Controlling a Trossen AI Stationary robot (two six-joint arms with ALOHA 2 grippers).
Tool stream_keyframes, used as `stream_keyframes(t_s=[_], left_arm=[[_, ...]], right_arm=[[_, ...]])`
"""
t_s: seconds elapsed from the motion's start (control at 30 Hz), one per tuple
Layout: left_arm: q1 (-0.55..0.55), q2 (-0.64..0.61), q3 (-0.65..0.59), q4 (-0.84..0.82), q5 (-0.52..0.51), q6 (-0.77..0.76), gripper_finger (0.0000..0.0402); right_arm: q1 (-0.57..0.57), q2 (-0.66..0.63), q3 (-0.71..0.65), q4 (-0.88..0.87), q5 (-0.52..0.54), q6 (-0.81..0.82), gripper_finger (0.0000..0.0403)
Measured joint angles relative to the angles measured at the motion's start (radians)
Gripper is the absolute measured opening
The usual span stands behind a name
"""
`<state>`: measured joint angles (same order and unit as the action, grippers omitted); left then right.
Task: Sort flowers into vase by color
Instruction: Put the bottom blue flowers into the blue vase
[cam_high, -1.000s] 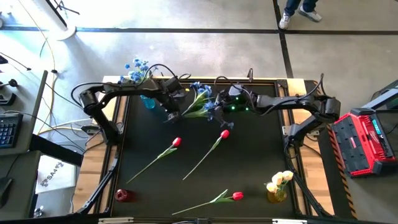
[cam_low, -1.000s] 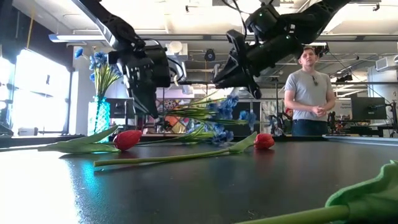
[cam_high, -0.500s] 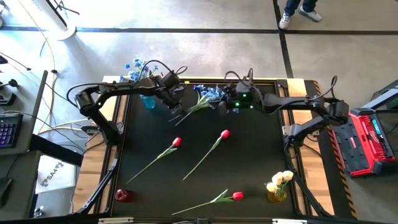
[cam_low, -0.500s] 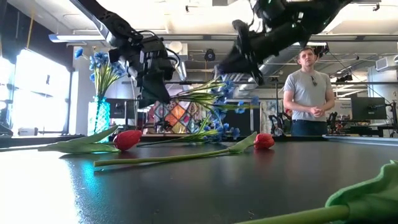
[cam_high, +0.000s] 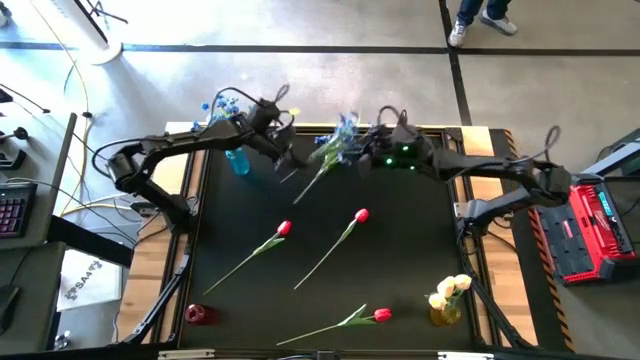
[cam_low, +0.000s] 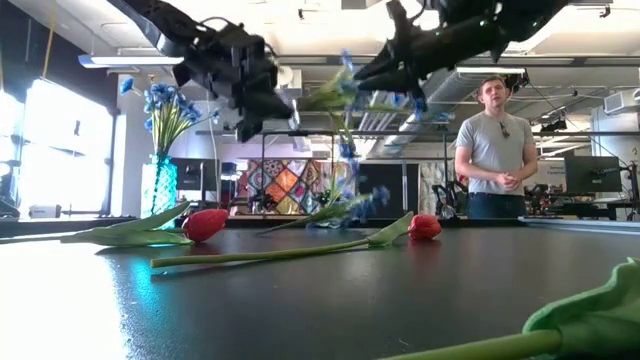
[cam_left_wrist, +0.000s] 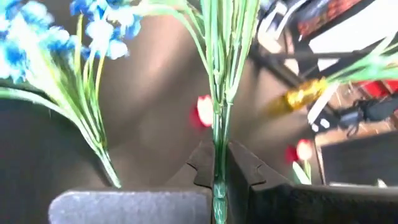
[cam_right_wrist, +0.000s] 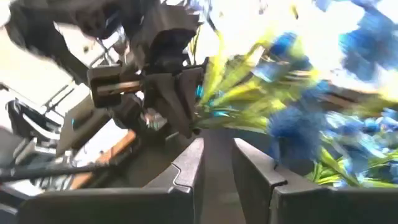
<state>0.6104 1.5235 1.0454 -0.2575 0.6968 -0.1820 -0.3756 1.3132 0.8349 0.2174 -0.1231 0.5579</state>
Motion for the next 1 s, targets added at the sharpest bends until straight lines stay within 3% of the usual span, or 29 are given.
stream_keyframes(t_s=[0.23, 0.43, 0.63, 0.77, 1.0], left_arm=[[-0.003, -0.065, 0.0, 0.176, -0.01, -0.052, 0.0], [-0.011, -0.105, 0.0, 0.267, -0.042, -0.077, 0.0], [-0.033, -0.11, 0.0, 0.274, -0.021, -0.077, 0.0], [-0.066, -0.109, 0.0, 0.29, -0.028, -0.069, 0.0], [-0.113, -0.109, 0.0, 0.332, -0.032, -0.059, 0.0]], right_arm=[[-0.057, -0.155, 0.0, -0.004, -0.017, 0.01, 0.0085], [-0.09, -0.281, 0.0, -0.053, -0.022, 0.007, 0.016], [-0.06, -0.254, -0.001, -0.279, -0.033, -0.021, 0.0221], [-0.021, -0.19, 0.0, -0.049, -0.038, -0.034, 0.0226], [-0.019, -0.039, 0.0, 0.323, -0.16, 0.027, 0.0226]])
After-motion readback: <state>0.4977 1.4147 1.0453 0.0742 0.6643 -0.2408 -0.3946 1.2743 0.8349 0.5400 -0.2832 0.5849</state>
